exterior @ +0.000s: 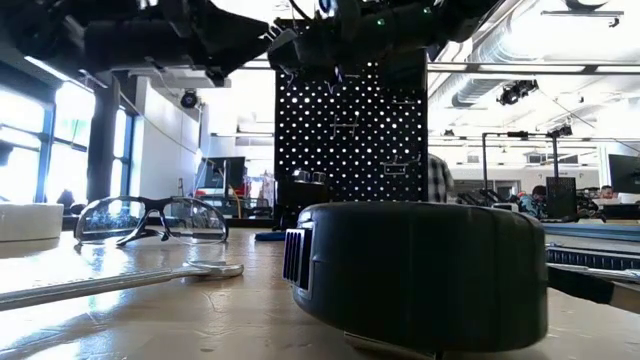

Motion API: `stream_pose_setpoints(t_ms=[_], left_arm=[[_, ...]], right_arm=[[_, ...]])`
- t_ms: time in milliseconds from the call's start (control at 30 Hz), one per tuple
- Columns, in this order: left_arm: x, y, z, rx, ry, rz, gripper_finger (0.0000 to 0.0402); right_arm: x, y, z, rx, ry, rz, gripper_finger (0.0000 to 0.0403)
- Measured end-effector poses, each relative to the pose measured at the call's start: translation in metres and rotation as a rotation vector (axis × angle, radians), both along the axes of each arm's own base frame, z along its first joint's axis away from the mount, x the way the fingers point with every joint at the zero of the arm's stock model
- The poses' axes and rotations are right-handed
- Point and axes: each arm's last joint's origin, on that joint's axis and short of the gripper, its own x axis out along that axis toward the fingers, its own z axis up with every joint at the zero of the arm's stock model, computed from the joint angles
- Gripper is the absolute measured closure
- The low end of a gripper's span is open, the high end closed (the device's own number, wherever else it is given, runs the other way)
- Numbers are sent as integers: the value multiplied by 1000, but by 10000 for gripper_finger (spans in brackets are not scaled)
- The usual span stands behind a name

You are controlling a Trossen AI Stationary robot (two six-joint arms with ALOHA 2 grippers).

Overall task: Hang tools onto peg board
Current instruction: Put the hex key onto the peg board

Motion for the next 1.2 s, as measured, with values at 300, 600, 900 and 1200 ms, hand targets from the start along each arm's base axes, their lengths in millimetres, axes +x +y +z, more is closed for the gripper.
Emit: stream_pose_setpoints(t_ms=[300, 600, 900, 1200], left_arm=[[24, 1, 5, 13, 43, -35, 245], [23, 2, 7, 37, 36, -66, 361], [23, 3, 5, 33, 58, -76, 372], [18, 5, 10, 37, 51, -55, 372]], right_arm=[[-1, 0, -1, -7, 20, 2, 362], [-1, 2, -4, -35, 44, 6, 362], [-1, 4, -5, -36, 50, 1, 361], [-5, 4, -3, -19, 100, -118, 273]])
